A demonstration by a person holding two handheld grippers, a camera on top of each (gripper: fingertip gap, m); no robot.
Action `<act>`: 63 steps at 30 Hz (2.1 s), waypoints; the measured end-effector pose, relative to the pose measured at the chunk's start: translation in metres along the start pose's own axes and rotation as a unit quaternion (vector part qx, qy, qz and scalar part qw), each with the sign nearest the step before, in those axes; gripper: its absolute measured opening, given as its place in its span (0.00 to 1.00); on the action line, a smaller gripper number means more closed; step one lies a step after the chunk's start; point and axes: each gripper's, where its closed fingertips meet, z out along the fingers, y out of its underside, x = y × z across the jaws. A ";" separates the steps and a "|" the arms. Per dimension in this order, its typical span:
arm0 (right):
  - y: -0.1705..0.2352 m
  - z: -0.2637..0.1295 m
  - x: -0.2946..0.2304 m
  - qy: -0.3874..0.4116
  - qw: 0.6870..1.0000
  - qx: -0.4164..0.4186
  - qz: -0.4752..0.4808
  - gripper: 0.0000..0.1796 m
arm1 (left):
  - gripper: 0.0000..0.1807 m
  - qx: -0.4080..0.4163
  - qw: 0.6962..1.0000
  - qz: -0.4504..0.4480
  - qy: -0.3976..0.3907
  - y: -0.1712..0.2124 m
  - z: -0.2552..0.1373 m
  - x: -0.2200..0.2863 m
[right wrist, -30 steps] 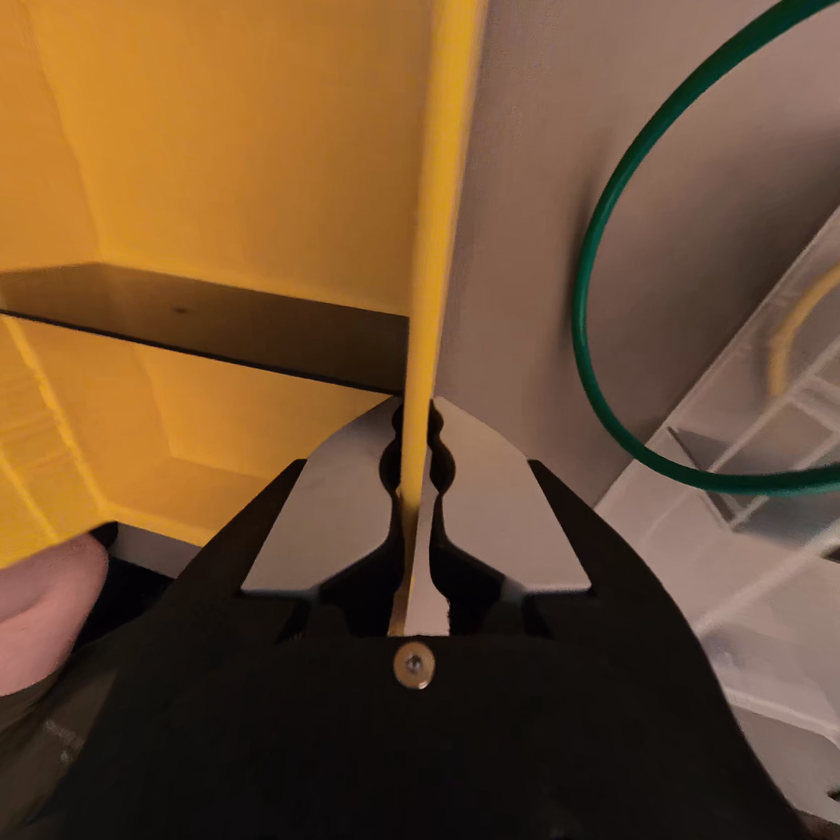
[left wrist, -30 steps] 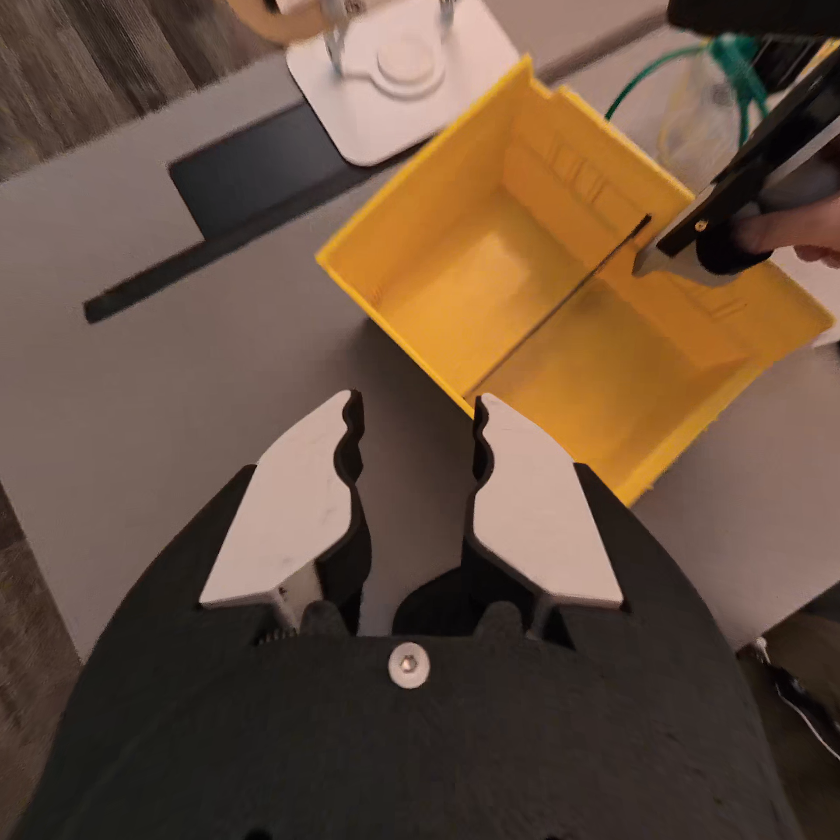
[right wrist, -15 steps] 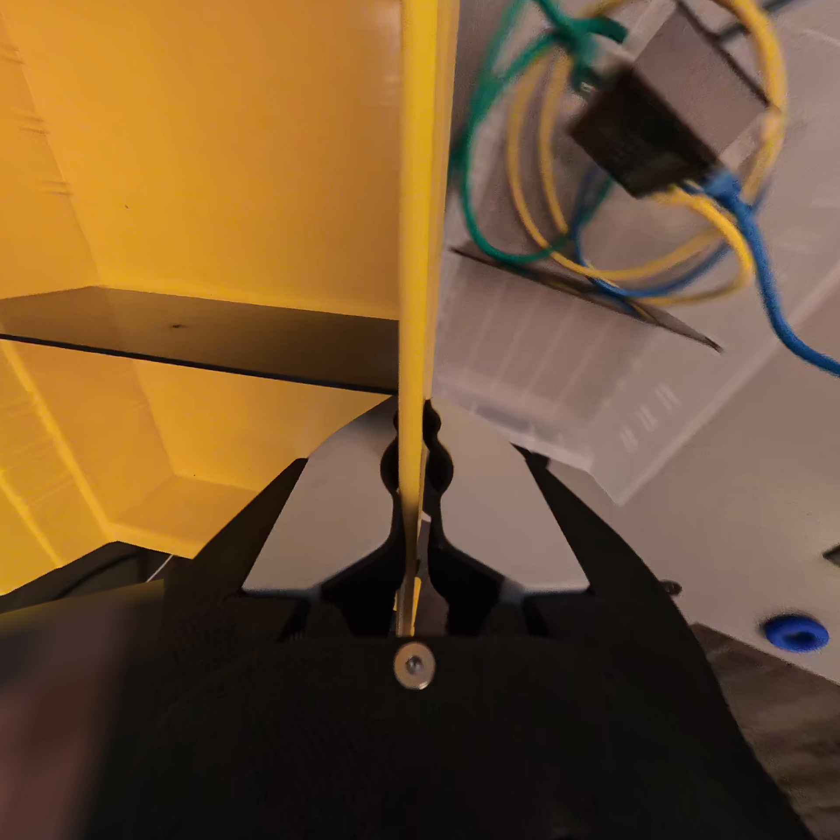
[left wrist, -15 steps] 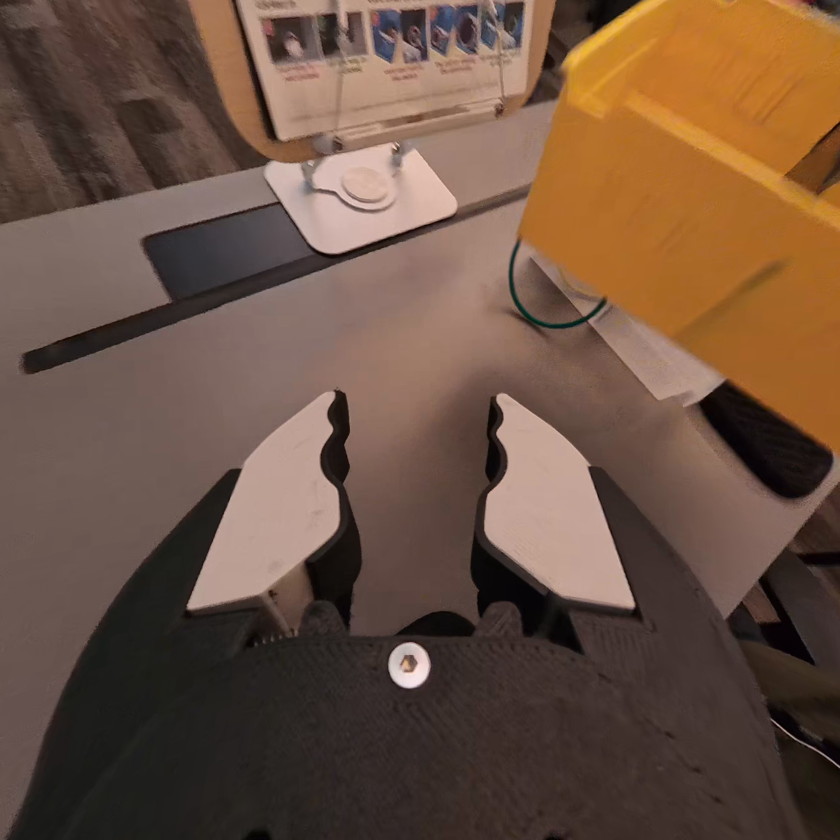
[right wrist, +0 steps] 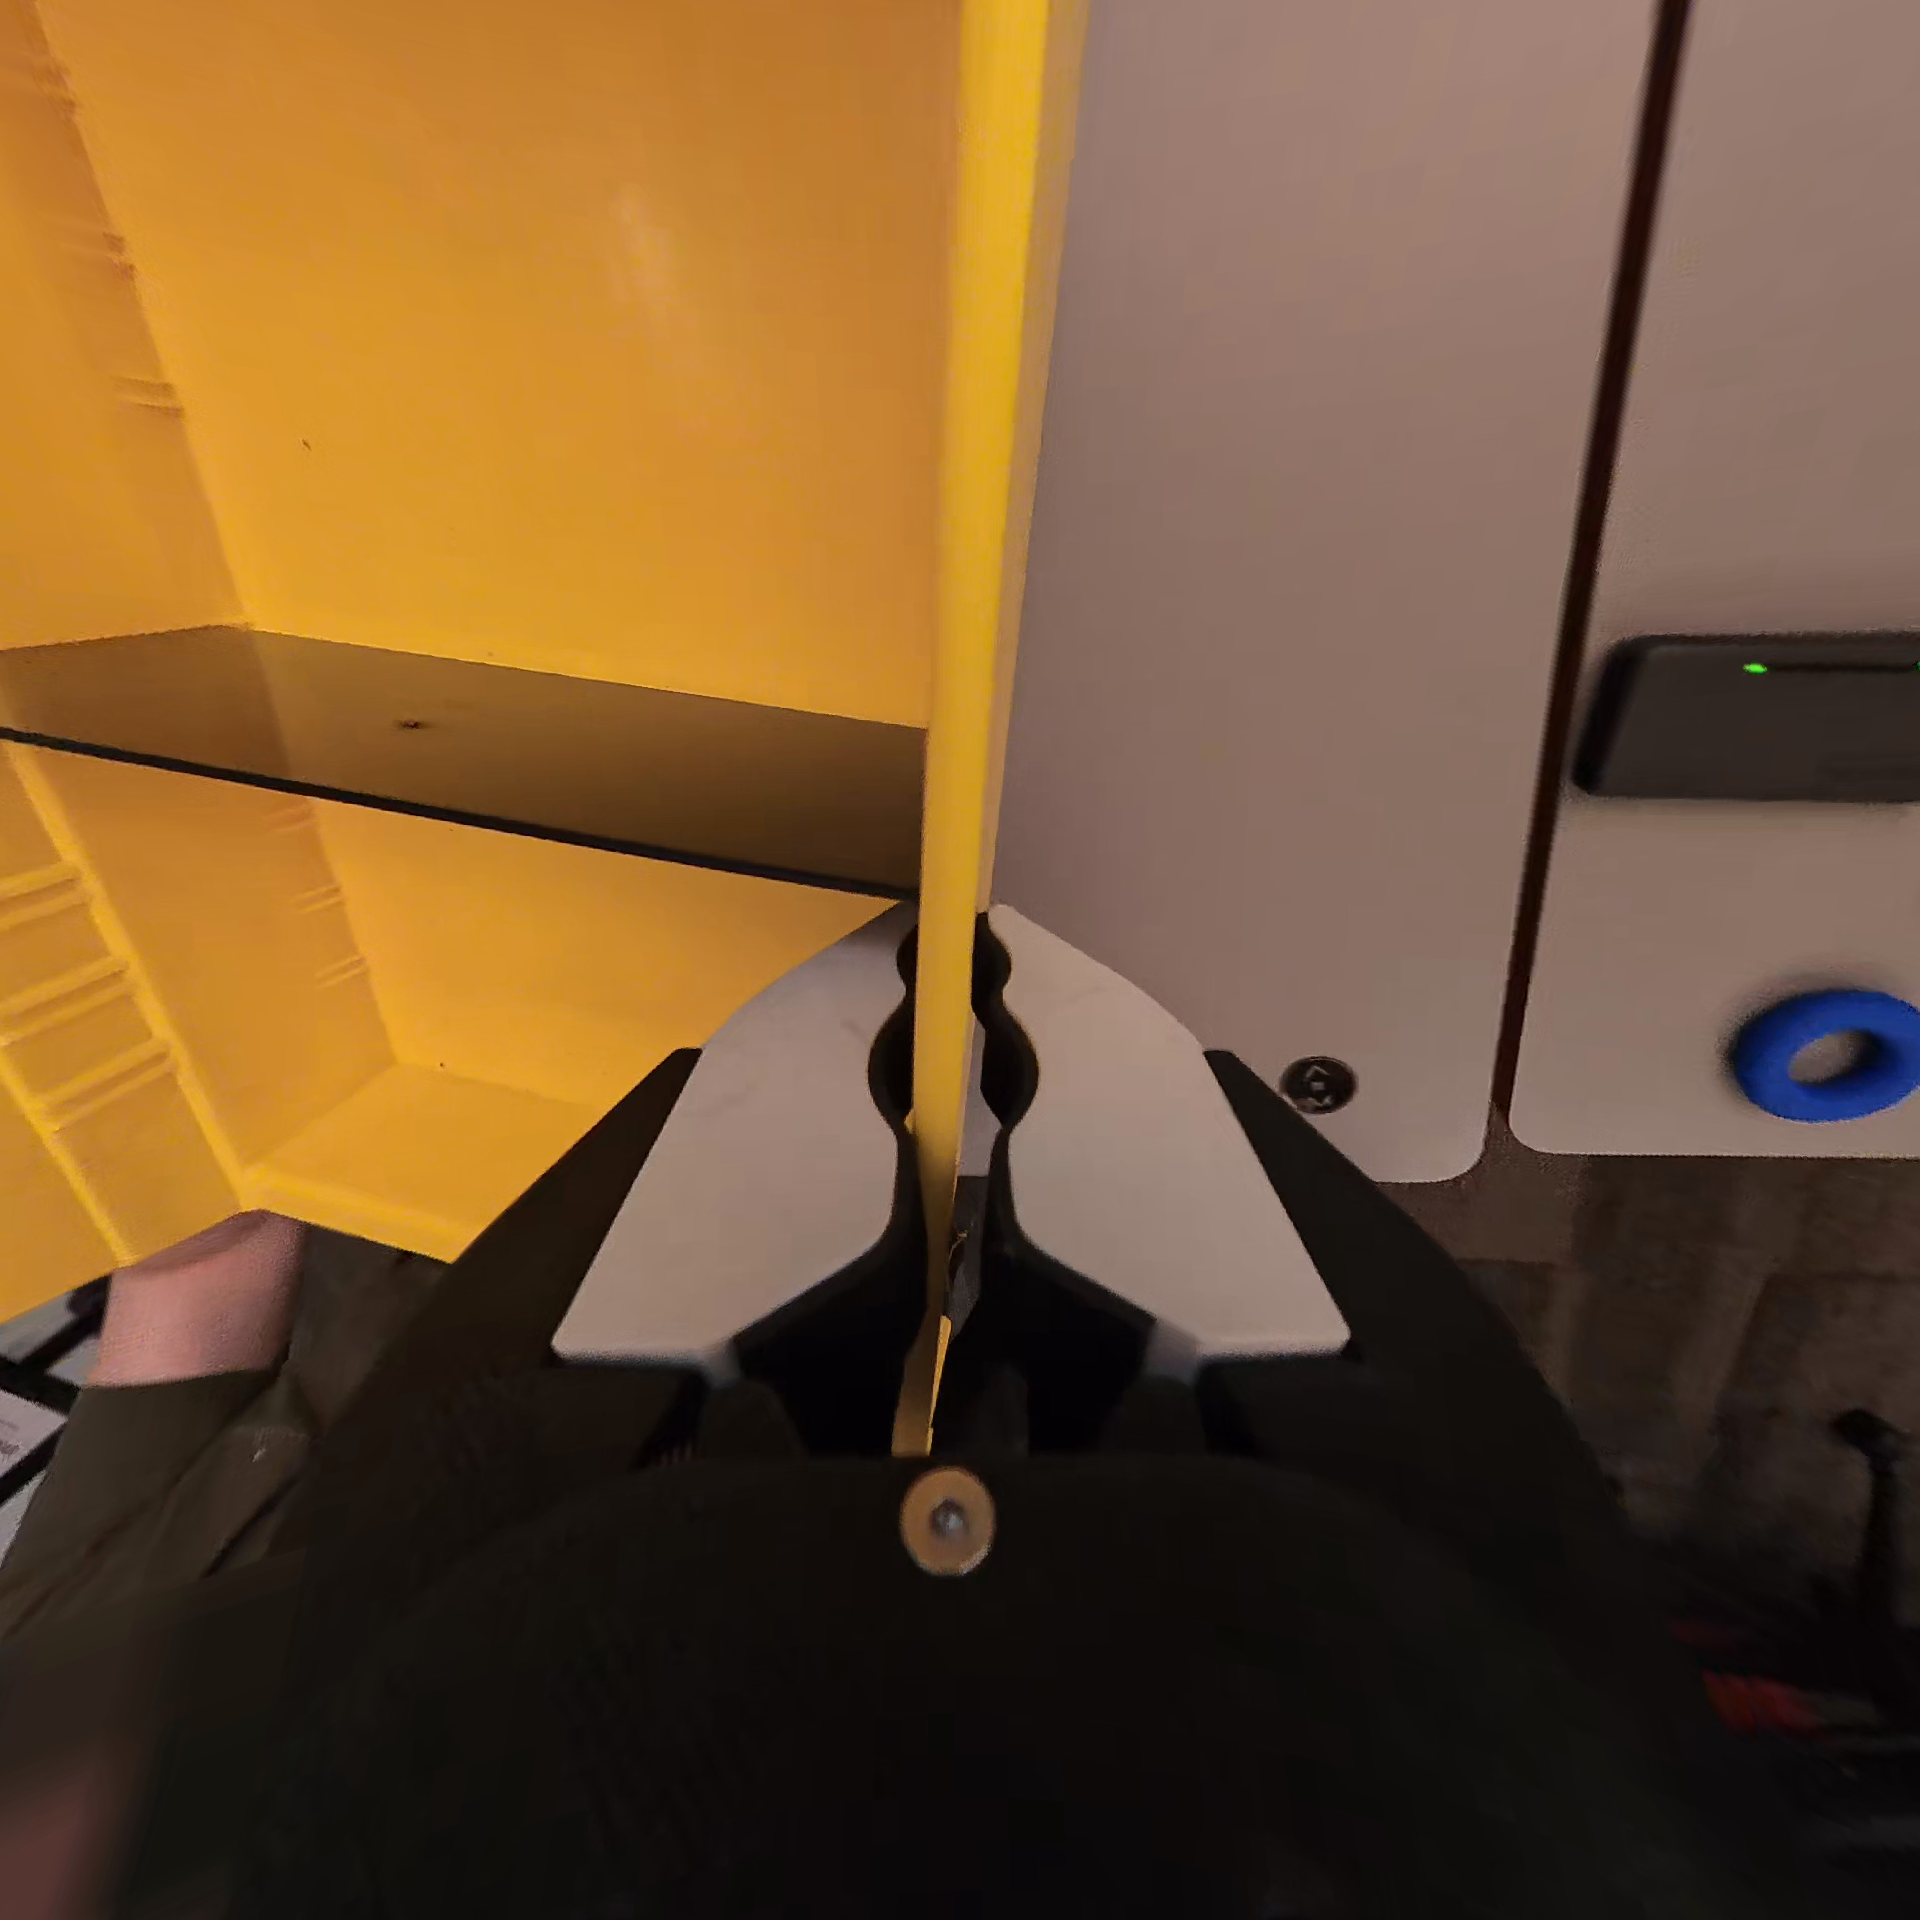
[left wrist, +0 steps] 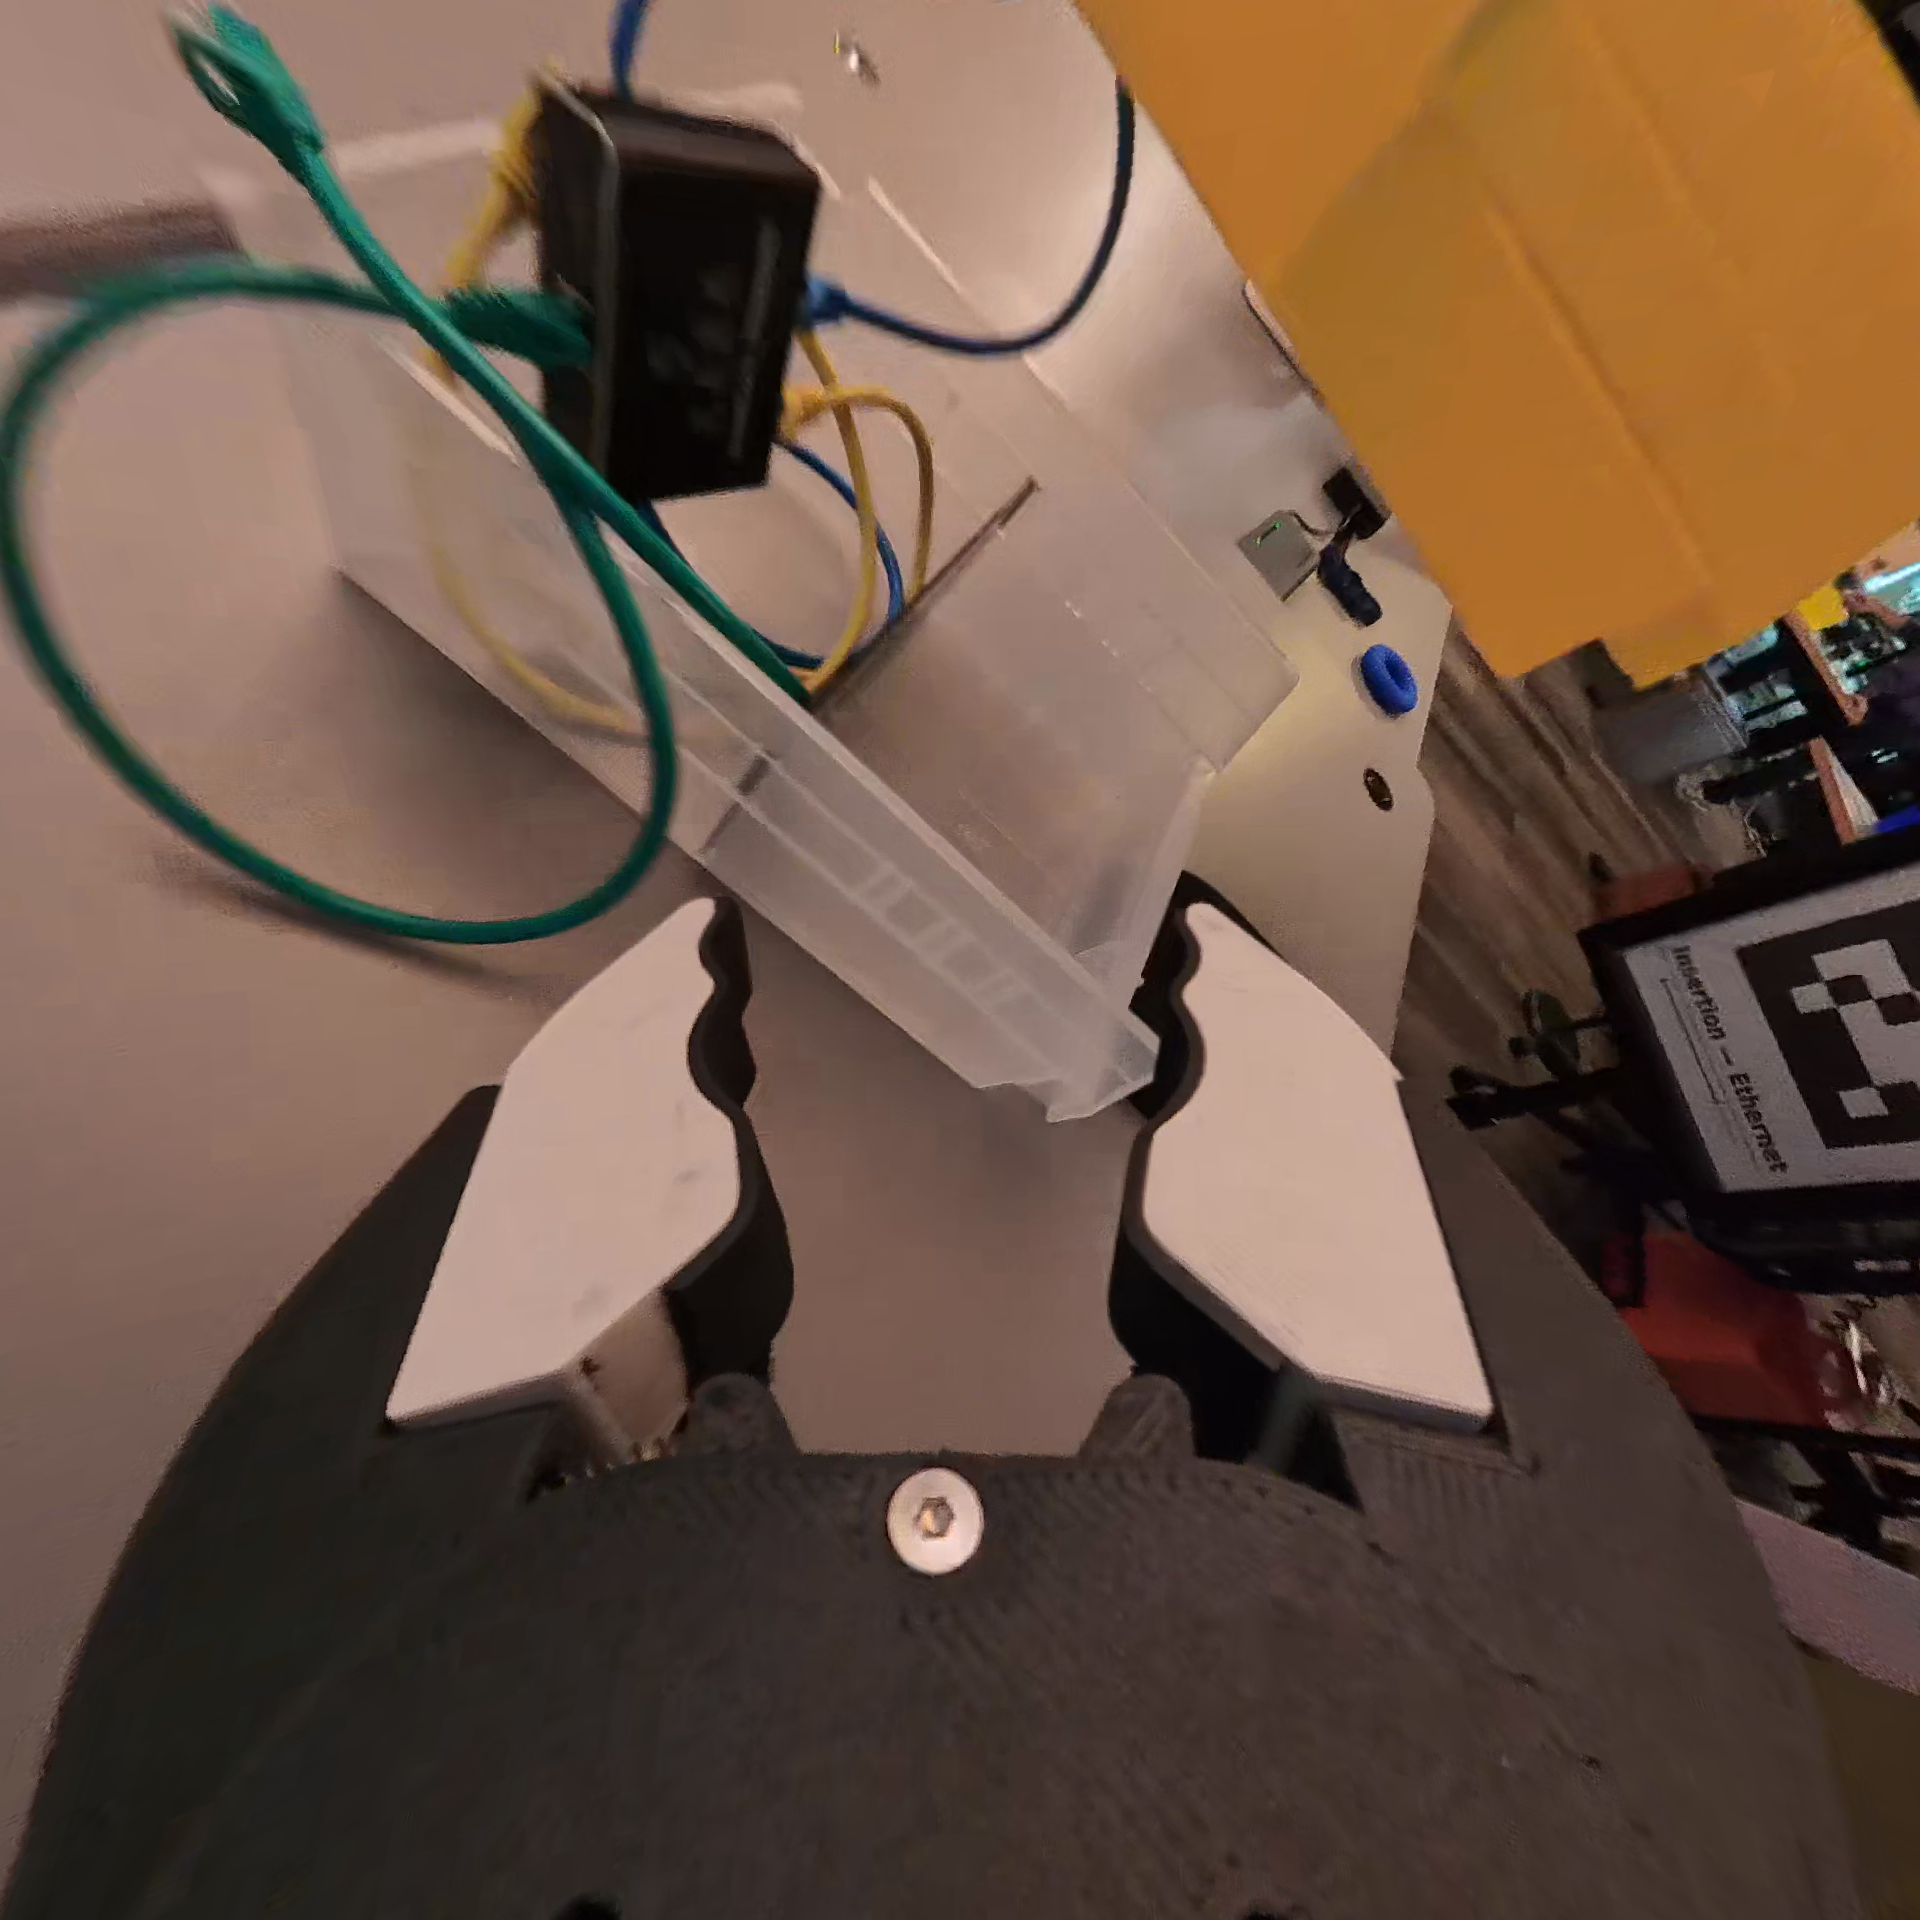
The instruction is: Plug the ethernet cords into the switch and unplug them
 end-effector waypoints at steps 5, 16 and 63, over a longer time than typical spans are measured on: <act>0.005 0.025 0.054 -0.016 0.999 0.007 0.035 0.03 | 0.46 -0.076 0.996 -0.027 -0.044 0.031 0.059 0.007; 0.020 0.045 0.113 -0.044 0.996 0.015 0.071 0.04 | 0.38 -0.274 0.950 -0.013 -0.151 0.051 0.077 -0.016; -0.024 0.195 -0.034 -0.003 0.995 -0.033 -0.091 0.03 | 0.27 -0.190 0.887 -0.215 -0.361 0.130 -0.282 -0.237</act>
